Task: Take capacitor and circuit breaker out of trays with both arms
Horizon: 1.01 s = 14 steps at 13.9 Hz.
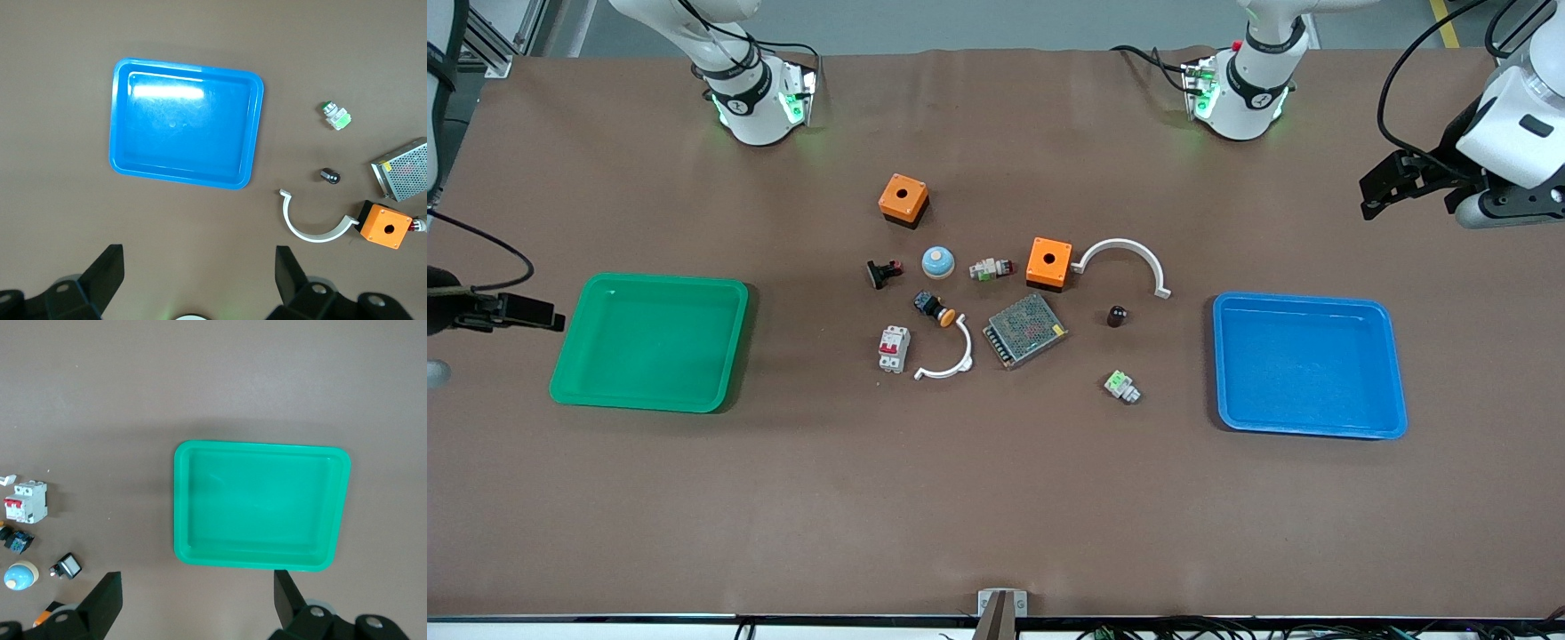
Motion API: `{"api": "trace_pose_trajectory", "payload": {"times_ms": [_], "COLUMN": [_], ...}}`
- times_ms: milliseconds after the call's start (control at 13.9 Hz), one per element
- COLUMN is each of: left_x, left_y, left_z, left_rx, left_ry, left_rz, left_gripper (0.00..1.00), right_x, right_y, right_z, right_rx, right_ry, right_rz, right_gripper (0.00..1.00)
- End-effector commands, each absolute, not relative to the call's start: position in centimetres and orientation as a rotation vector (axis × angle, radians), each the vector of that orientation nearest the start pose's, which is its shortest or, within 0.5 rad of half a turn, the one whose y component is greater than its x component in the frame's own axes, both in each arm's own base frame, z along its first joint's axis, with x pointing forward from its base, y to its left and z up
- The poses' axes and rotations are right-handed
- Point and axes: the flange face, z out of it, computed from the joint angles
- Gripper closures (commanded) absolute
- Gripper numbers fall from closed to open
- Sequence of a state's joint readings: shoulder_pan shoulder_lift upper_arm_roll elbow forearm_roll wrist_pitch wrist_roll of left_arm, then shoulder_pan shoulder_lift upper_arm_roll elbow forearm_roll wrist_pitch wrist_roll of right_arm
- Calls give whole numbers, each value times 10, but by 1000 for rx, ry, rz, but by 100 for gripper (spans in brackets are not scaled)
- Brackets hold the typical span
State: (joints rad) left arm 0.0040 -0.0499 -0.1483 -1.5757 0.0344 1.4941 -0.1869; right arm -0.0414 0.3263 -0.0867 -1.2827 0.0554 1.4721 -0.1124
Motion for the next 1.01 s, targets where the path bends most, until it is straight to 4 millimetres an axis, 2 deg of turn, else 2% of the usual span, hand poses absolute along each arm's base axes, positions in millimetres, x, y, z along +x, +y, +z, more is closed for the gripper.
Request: {"api": "trace_pose_trajectory", "payload": {"times_ms": [0,288,576,936], "left_x": [514,507,507,508], "left_y": [-76,-77,-73,-80], "left_z": [647,651,652,653], "left_rx": [-3109,-3107,-3115,-3115], "left_ry": [-29,-8,43,98], "left_rz": [64,76,81,65], "left_gripper": [0,0,0,0], "right_x": [597,564,548,532], "right_y": [-62,-42,-42,-46], "right_z": [566,577,591,604], "right_rx": [-3090,-3126,-3126,-3124], "right_ry": [-14,-52,-50,-38], "right_rz": [175,111,90,56], "right_gripper": [0,0,0,0]}}
